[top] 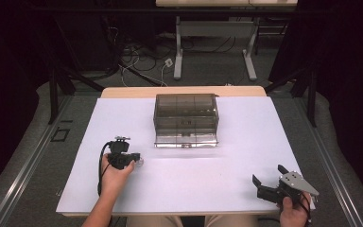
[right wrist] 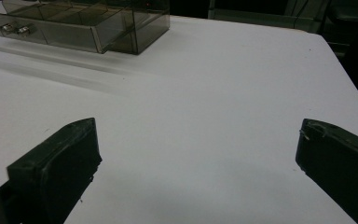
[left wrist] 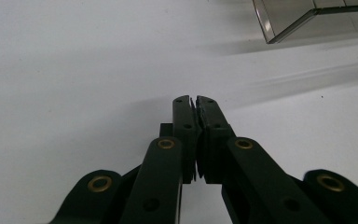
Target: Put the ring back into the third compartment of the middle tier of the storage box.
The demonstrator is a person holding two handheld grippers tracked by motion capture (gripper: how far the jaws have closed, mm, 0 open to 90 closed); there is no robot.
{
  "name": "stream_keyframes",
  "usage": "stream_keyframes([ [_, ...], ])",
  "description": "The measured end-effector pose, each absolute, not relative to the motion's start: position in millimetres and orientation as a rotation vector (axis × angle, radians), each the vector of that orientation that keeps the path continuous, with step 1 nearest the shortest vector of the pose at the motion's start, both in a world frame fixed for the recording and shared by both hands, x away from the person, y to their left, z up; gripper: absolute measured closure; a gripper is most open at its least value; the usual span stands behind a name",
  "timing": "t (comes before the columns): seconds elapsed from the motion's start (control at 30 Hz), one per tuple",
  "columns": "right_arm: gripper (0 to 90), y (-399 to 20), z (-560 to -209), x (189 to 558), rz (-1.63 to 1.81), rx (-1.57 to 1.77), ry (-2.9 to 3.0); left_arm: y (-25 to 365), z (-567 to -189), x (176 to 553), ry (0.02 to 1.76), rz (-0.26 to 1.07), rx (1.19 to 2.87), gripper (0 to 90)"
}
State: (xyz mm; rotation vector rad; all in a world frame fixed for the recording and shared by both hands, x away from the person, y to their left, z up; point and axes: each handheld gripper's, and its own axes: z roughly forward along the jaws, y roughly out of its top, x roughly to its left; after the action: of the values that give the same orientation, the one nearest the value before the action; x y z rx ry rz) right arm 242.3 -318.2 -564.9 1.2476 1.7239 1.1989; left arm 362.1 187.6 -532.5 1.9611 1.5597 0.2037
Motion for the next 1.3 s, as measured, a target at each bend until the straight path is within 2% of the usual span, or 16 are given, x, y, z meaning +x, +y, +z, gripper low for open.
stream_keyframes([
  [0.6, 0.0, -318, -565, 242, 1.199, 1.255, 1.719, 189, -522, 363, 1.541, 0.231, 1.964, 87.5],
  [1.3, 0.0, -319, -565, 242, 1.196, 1.254, 1.721, 186, -513, 357, 1.483, 0.374, 1.904, 87.5],
])
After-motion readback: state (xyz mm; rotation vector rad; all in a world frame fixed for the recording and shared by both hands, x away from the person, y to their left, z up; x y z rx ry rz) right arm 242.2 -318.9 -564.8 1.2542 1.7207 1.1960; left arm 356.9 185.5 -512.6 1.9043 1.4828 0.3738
